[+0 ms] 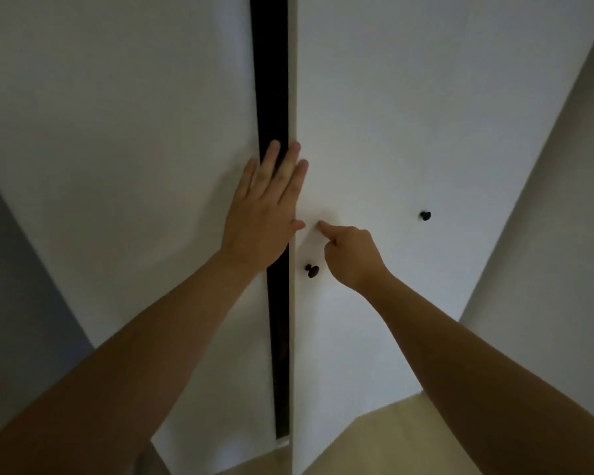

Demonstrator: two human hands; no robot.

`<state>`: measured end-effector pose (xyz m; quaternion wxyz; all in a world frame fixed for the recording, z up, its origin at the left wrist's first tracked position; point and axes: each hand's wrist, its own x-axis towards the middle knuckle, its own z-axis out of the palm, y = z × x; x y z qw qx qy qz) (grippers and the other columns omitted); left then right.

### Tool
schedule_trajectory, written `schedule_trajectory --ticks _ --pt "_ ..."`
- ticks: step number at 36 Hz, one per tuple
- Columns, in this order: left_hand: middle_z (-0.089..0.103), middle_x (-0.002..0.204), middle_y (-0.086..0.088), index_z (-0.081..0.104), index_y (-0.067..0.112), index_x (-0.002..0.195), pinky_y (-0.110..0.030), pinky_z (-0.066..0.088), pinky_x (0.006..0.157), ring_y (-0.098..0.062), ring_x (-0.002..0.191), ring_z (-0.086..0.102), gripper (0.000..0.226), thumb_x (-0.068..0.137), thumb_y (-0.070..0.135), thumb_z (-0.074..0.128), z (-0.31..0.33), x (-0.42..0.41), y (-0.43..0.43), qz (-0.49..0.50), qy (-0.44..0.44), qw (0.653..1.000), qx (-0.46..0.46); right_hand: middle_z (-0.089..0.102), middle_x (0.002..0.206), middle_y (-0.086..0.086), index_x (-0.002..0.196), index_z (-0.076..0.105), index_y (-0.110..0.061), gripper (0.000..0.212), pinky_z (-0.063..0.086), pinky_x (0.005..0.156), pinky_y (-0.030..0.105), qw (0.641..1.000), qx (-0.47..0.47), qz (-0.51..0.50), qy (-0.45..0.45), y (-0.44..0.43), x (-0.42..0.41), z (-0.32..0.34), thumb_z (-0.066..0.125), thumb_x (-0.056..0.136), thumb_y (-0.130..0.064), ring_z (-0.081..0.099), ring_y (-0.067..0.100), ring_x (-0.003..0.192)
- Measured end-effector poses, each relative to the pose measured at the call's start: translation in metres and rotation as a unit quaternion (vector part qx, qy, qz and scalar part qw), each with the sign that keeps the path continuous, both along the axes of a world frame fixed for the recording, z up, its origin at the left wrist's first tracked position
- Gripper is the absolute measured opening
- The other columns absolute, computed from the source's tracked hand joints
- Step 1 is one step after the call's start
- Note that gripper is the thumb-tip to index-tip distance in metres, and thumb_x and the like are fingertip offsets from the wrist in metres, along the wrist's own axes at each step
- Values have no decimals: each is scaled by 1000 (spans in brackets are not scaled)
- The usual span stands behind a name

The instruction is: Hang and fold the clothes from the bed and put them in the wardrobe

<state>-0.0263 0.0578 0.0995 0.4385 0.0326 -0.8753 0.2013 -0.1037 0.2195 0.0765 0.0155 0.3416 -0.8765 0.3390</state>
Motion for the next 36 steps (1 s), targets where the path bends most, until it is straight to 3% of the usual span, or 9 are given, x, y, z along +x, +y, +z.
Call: schedule_trajectory --ticks 3,5,7,9,12,16,23,31,36 --pt "3 167 -16 15 5 158 -57 5 123 -36 154 -2 93 91 52 60 7 -10 -19 53 -55 993 -95 67 118 11 154 38 -20 60 43 61 13 998 48 22 29 -15 -8 -1 37 96 -4 56 11 69" --pt "0 166 -19 10 2 157 -58 -1 122 -36 153 -7 93 94 55 52 8 -16 -30 101 -73 983 -135 66 118 15 155 35 -20 60 43 66 17 997 69 27 33 -23 -13 -1 39 97 -6 61 19 78" --pt "-1 166 -21 7 0 157 -58 -7 122 -37 153 -8 94 95 58 49 10 -21 -38 134 -83 975 -159 64 125 18 156 33 -21 61 48 75 25 995 86 32 32 -31 -17 -1 40 97 -6 66 29 96" --pt "-1 165 -21 5 -1 156 -57 -10 121 -37 153 -7 95 95 58 48 10 -27 -46 154 -91 969 -171 55 143 15 157 29 -20 62 50 95 29 994 101 40 30 -39 -21 0 40 98 -6 60 31 118" --pt "-3 165 -21 0 -1 156 -57 -10 121 -36 153 -7 93 97 57 45 9 -35 -57 169 -93 965 -175 37 158 10 159 22 -18 65 35 115 32 991 123 47 19 -51 -25 2 42 99 -5 42 29 141" --pt "-5 165 -19 -1 1 156 -58 -2 122 -36 153 -10 87 100 55 39 11 -46 -70 172 -93 966 -170 34 159 11 159 19 -14 68 31 117 36 990 129 55 17 -66 -30 2 49 98 -11 37 31 143" --pt "-6 166 -17 3 6 158 -61 -6 120 -38 152 -15 81 101 55 30 14 -58 -85 182 -100 966 -152 29 161 12 159 15 -10 67 29 117 37 987 147 63 20 -85 -44 2 45 100 -7 34 32 145" --pt "-10 167 -12 2 11 159 -62 -7 119 -35 151 -19 81 99 42 45 10 -66 -81 194 -111 971 -79 11 167 9 161 7 -14 71 23 122 39 985 148 81 35 -92 -54 -18 40 99 0 25 31 150" --pt "-14 166 -14 -1 9 159 -61 -3 120 -36 152 -17 84 97 36 49 4 -41 -69 149 -109 983 -23 20 166 2 160 15 -23 64 12 113 19 994 43 90 51 -58 -49 -26 41 103 -7 21 17 151"
